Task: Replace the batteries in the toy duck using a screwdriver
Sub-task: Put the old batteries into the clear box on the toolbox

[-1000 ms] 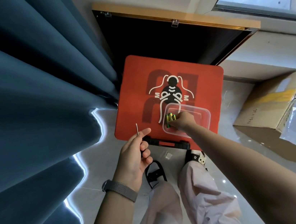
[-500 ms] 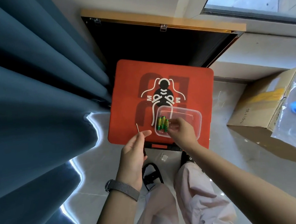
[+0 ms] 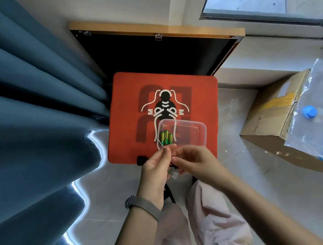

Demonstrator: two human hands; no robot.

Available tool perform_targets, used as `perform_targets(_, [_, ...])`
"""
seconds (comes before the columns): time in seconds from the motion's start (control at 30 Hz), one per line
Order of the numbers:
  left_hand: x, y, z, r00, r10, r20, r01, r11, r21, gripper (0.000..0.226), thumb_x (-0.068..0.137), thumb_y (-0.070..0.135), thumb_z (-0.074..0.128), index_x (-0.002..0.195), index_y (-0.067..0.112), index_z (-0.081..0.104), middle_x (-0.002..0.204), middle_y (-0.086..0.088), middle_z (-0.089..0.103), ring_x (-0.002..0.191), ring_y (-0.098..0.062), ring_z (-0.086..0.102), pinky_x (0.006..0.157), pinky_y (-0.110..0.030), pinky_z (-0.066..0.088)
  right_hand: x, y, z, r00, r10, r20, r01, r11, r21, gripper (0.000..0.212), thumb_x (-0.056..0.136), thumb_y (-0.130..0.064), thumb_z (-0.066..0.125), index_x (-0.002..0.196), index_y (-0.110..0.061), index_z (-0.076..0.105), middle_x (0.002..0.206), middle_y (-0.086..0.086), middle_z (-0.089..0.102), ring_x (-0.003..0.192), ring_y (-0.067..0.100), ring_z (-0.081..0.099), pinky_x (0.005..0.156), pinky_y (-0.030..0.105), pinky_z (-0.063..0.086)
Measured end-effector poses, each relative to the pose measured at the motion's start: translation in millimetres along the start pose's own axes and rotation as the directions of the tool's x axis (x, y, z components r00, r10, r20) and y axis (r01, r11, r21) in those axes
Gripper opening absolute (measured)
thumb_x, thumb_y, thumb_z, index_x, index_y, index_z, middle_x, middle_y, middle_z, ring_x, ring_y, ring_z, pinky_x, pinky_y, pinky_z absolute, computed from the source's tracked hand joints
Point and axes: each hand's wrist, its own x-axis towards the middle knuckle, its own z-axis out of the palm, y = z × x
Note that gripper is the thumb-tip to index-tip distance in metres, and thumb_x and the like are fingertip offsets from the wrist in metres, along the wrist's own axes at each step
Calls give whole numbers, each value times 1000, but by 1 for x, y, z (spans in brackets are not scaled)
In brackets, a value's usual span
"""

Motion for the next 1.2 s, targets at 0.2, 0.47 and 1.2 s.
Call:
perform_targets(0.2, [4, -2, 2, 997, -63, 34, 64, 998, -24, 19, 98, 24, 52, 107, 27, 68, 73, 10, 60, 67, -4, 52, 52, -14, 47, 17, -17, -31, 991, 72, 113, -24, 923, -383, 9, 83, -18, 68, 88, -11, 71, 81, 2, 74, 69, 12, 70, 64, 24, 58])
perform_targets(0.47, [15, -11, -10, 988, -95, -124, 106, 990, 89, 19, 98, 11, 50, 103, 20, 66, 84, 3, 61, 72, -9, 54, 66, -23, 46, 79, 22, -52, 930, 349, -118, -363, 817, -448, 21, 91, -22, 61, 78, -6, 55, 72, 9, 65, 58, 15, 71, 62, 32, 58])
perform_targets(1.2, [7, -15, 1, 982, -136, -135, 136, 991, -10, 23, 98, 7, 45, 95, 16, 66, 80, 0, 60, 65, -9, 53, 59, -20, 46, 127, 70, -20, 895, 273, -352, -444, 486, -753, 13, 88, -17, 56, 99, -11, 59, 86, 4, 65, 74, 23, 63, 58, 31, 54])
